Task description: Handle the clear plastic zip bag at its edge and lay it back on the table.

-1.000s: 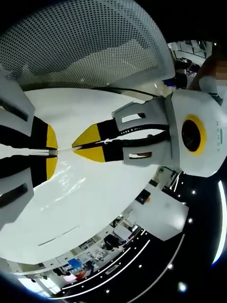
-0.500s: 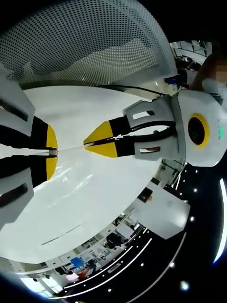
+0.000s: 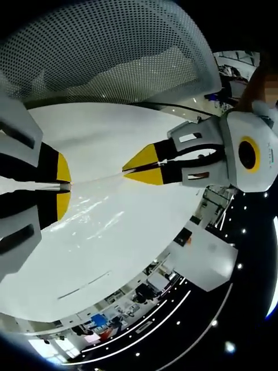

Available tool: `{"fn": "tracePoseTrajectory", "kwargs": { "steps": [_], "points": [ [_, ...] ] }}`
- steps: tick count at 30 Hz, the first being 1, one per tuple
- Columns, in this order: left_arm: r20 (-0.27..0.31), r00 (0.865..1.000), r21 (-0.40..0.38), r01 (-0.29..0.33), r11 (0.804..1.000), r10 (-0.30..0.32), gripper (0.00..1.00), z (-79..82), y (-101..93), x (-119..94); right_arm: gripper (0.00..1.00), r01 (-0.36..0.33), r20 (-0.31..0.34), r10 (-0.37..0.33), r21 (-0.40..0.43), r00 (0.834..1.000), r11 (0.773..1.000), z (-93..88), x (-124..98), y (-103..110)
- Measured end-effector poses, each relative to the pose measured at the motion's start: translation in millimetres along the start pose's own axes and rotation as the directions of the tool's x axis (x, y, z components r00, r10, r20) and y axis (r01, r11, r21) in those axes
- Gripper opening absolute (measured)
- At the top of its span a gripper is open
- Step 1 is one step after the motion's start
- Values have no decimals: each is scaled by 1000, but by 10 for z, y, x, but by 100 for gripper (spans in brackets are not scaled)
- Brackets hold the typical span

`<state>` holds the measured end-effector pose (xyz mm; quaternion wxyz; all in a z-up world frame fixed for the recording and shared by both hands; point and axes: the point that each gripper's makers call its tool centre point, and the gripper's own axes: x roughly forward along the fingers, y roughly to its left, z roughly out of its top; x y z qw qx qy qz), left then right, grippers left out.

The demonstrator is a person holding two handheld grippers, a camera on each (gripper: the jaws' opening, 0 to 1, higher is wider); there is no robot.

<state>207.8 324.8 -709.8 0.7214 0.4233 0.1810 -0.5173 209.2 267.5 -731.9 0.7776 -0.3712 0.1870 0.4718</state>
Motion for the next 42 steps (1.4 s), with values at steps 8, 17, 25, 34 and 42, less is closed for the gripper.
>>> {"fn": "tracePoseTrajectory", "kwargs": {
  "steps": [8, 17, 25, 34, 42],
  "points": [
    [0, 1000, -16, -9, 1000, 9, 0, -30, 31, -27, 0, 6, -15, -6, 5, 1000, 1000, -64, -8, -35],
    [-7, 1000, -33, -21, 999, 21, 0, -98, 63, -65, 0, 26, -35, -25, 30, 999, 999, -167, -65, -92],
    [-10, 1000, -36, -30, 999, 29, 0, -129, 76, -82, 0, 31, -50, -29, 38, 998, 999, -256, -101, -103],
    [-19, 999, -32, -44, 999, 44, 0, -169, 107, -102, 0, 36, -68, -33, 44, 997, 998, -323, -152, -109],
    [-9, 999, -1, -32, 999, 32, 0, -126, 65, -97, 0, 24, -79, -19, 58, 997, 998, -379, -159, -75]
  ]
}}
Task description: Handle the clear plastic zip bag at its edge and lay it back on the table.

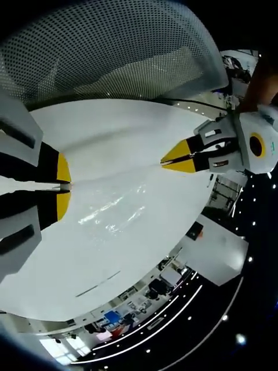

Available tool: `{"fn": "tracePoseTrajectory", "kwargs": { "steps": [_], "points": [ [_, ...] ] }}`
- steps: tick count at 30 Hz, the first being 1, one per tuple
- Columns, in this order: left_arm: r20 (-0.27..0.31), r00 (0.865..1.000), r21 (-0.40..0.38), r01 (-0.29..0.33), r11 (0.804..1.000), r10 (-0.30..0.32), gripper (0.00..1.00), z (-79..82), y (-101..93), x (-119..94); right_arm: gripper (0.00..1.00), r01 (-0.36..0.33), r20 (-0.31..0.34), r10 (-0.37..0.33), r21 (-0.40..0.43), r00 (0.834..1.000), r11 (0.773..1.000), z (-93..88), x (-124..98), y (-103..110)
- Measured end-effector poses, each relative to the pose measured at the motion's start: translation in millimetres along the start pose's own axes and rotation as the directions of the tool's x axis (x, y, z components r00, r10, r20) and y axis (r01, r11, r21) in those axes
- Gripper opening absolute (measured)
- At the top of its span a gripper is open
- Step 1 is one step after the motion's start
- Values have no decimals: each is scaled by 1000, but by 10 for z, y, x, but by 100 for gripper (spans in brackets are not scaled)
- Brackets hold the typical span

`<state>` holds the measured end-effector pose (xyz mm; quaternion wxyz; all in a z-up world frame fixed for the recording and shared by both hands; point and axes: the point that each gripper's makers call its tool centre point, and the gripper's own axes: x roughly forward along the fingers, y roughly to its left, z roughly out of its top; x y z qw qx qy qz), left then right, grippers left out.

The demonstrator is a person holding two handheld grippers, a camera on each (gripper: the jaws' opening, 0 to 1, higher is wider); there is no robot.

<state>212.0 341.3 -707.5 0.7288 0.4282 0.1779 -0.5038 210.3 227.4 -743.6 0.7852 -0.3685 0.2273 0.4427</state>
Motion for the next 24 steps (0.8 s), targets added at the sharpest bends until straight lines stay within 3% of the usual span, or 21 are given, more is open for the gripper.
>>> {"fn": "tracePoseTrajectory", "kwargs": {
  "steps": [8, 17, 24],
  "points": [
    [14, 1000, 28, 13, 1000, -13, 0, 39, -41, 7, 5, -3, 4, 2, 46, 1000, 999, -5, -85, -60],
    [13, 1000, 51, 12, 999, -13, 0, 71, -42, 40, 12, -42, 59, 40, 32, 997, 999, 211, -205, -80],
    [14, 1000, 61, 17, 998, -18, 0, 101, -72, 48, 12, -69, 90, 66, 25, 994, 997, 389, -107, -85]
  ]
}}
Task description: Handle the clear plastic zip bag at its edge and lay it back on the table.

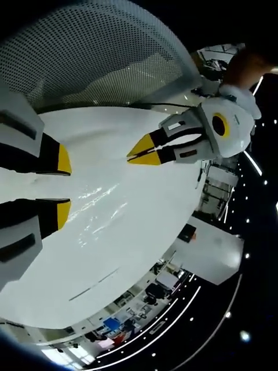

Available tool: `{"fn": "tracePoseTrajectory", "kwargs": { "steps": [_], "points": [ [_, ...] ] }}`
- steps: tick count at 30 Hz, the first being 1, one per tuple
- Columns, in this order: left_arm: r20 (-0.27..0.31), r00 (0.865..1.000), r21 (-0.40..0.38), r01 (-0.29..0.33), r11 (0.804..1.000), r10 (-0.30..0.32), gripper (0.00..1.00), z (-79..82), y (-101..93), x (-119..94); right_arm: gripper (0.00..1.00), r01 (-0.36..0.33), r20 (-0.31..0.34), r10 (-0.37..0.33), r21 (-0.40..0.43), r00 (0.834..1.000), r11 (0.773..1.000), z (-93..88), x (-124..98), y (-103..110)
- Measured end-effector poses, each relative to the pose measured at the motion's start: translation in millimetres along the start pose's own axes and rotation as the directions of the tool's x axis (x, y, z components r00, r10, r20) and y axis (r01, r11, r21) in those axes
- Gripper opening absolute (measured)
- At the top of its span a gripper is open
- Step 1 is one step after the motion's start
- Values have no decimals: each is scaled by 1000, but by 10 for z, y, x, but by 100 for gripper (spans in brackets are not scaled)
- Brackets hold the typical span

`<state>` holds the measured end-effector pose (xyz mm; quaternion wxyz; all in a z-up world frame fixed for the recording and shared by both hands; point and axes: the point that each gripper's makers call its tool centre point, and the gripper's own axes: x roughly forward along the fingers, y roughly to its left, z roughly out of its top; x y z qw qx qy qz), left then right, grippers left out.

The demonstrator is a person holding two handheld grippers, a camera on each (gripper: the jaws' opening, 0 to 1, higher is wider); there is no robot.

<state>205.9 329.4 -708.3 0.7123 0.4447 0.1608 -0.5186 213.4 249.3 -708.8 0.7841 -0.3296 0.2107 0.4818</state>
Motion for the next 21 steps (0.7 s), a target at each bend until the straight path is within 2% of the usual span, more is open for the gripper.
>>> {"fn": "tracePoseTrajectory", "kwargs": {
  "steps": [5, 11, 14, 16, 21],
  "points": [
    [17, 1000, -4, 3, 1000, -3, 0, 45, -17, -8, 11, -44, -7, 44, -21, 999, 999, 42, 124, 106],
    [31, 999, 8, 15, 1000, -15, 0, 60, -37, -24, 8, -71, -3, 71, 0, 997, 997, 80, 177, 162],
    [43, 999, 2, 14, 1000, -14, 0, 71, -27, -36, 0, -83, 4, 83, 17, 997, 996, 95, 191, 190],
    [31, 999, -11, -9, 1000, 9, 0, 42, 17, -39, 0, -78, 9, 78, 30, 997, 996, 106, 204, 182],
    [10, 997, -139, -76, 987, 78, 0, -2, 138, -75, 0, -48, 23, 47, 60, 999, 997, 150, 235, 158]
  ]
}}
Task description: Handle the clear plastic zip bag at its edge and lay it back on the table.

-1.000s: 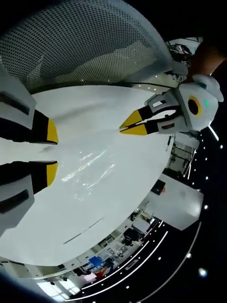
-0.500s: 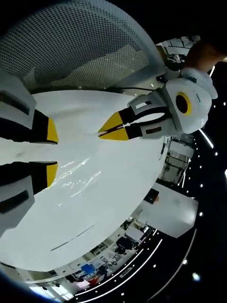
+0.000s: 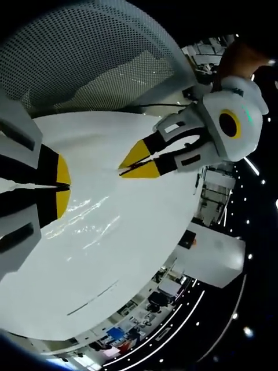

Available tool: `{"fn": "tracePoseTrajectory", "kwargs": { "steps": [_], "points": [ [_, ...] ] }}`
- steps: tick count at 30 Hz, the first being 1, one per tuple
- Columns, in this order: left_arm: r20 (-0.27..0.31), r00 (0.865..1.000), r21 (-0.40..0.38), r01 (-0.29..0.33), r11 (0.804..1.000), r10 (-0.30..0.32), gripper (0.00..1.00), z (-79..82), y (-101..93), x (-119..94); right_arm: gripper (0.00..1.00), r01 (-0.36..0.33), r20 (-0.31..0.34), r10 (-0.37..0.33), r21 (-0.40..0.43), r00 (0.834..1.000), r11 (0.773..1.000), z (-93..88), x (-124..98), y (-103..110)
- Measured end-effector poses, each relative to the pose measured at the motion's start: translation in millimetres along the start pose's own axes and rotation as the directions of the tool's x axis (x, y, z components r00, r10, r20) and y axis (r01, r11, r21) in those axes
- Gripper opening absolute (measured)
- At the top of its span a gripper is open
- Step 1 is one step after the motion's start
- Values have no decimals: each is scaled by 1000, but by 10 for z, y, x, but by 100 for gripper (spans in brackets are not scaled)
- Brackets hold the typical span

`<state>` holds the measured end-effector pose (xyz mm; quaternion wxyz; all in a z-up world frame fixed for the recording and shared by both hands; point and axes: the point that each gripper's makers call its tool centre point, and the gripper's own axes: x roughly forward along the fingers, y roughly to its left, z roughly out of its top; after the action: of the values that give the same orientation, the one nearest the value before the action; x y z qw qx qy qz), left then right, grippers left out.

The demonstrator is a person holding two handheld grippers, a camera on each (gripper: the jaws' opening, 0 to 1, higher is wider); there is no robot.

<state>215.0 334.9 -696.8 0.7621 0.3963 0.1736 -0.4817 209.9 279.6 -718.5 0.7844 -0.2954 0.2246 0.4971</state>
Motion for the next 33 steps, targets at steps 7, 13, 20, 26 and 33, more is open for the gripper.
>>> {"fn": "tracePoseTrajectory", "kwargs": {
  "steps": [7, 13, 20, 26, 33],
  "points": [
    [0, 996, -177, -91, 980, 92, 16, -81, 168, -85, 0, 36, -8, -36, 15, 999, 999, -17, 20, -63],
    [0, 989, -459, -132, 879, 149, 28, -152, 218, -147, 0, 75, -8, -75, 60, 997, 995, -38, 34, -146],
    [30, 990, -678, -84, 731, 141, 39, -129, 63, -20, 0, 108, 0, -109, 105, 994, 989, -17, 40, -167],
    [76, 989, -777, -23, 629, 130, 41, -19, -3, 115, 0, 116, 19, -119, 130, 993, 985, 53, 28, -152],
    [149, 968, -886, 41, 462, 200, 38, 167, 145, 155, 0, 116, 63, -129, 169, 990, 979, 161, 3, -139]
  ]
}}
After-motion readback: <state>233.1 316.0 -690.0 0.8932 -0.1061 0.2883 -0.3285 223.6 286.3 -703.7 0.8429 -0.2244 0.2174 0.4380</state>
